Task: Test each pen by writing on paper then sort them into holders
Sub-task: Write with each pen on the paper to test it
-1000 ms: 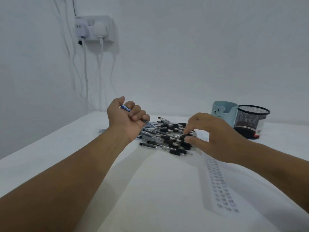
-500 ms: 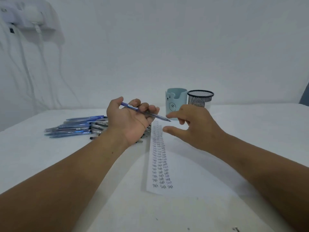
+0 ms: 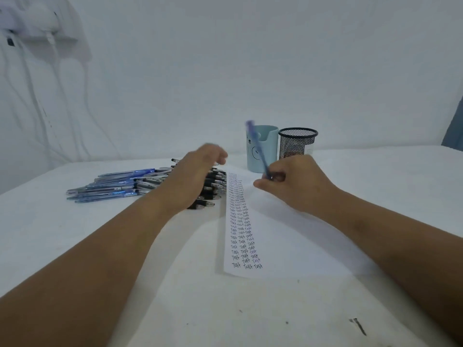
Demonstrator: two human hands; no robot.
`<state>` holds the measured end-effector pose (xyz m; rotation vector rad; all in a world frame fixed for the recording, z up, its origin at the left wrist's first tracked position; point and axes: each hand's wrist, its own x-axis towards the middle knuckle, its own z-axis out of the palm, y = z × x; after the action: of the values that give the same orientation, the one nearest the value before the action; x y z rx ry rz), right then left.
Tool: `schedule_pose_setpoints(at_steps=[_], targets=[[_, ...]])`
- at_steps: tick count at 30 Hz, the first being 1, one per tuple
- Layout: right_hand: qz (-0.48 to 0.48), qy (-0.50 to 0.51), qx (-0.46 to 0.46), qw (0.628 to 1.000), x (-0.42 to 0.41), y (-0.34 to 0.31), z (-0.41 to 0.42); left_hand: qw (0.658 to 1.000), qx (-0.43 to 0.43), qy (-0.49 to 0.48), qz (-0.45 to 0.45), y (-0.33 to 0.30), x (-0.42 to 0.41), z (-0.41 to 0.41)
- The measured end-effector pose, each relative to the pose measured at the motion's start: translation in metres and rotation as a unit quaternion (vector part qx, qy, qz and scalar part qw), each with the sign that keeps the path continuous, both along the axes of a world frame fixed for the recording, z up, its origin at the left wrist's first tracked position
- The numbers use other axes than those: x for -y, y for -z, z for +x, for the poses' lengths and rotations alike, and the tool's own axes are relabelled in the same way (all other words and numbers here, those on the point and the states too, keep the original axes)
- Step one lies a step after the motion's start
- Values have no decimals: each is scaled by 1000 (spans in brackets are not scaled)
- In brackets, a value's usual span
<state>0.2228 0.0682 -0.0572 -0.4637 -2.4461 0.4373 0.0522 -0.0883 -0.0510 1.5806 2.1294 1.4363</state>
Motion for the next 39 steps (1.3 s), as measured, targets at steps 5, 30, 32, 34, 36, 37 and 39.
schedule_pose_setpoints(at_steps=[5, 30, 32, 34, 36, 37, 39], targets=[[-331, -53, -101, 937, -7, 7, 2, 957, -242, -15, -157, 20, 1, -23], [-397, -55, -36, 915, -12, 8, -15, 938, -274, -31, -209, 18, -5, -18], [-399, -53, -37, 915, -12, 9, -15, 938, -275, -32, -208, 18, -3, -18], [-399, -54, -40, 914, -12, 9, -15, 938, -275, -34, -207, 16, -2, -17], [-400, -57, -46, 914, -12, 10, -14, 937, -278, -37, -209, 15, -1, -16], [-399, -57, -49, 914, -12, 10, -13, 937, -277, -37, -210, 15, -2, -16], [-394, -57, -49, 916, -10, 10, -13, 940, -268, -37, -209, 15, -1, -15]])
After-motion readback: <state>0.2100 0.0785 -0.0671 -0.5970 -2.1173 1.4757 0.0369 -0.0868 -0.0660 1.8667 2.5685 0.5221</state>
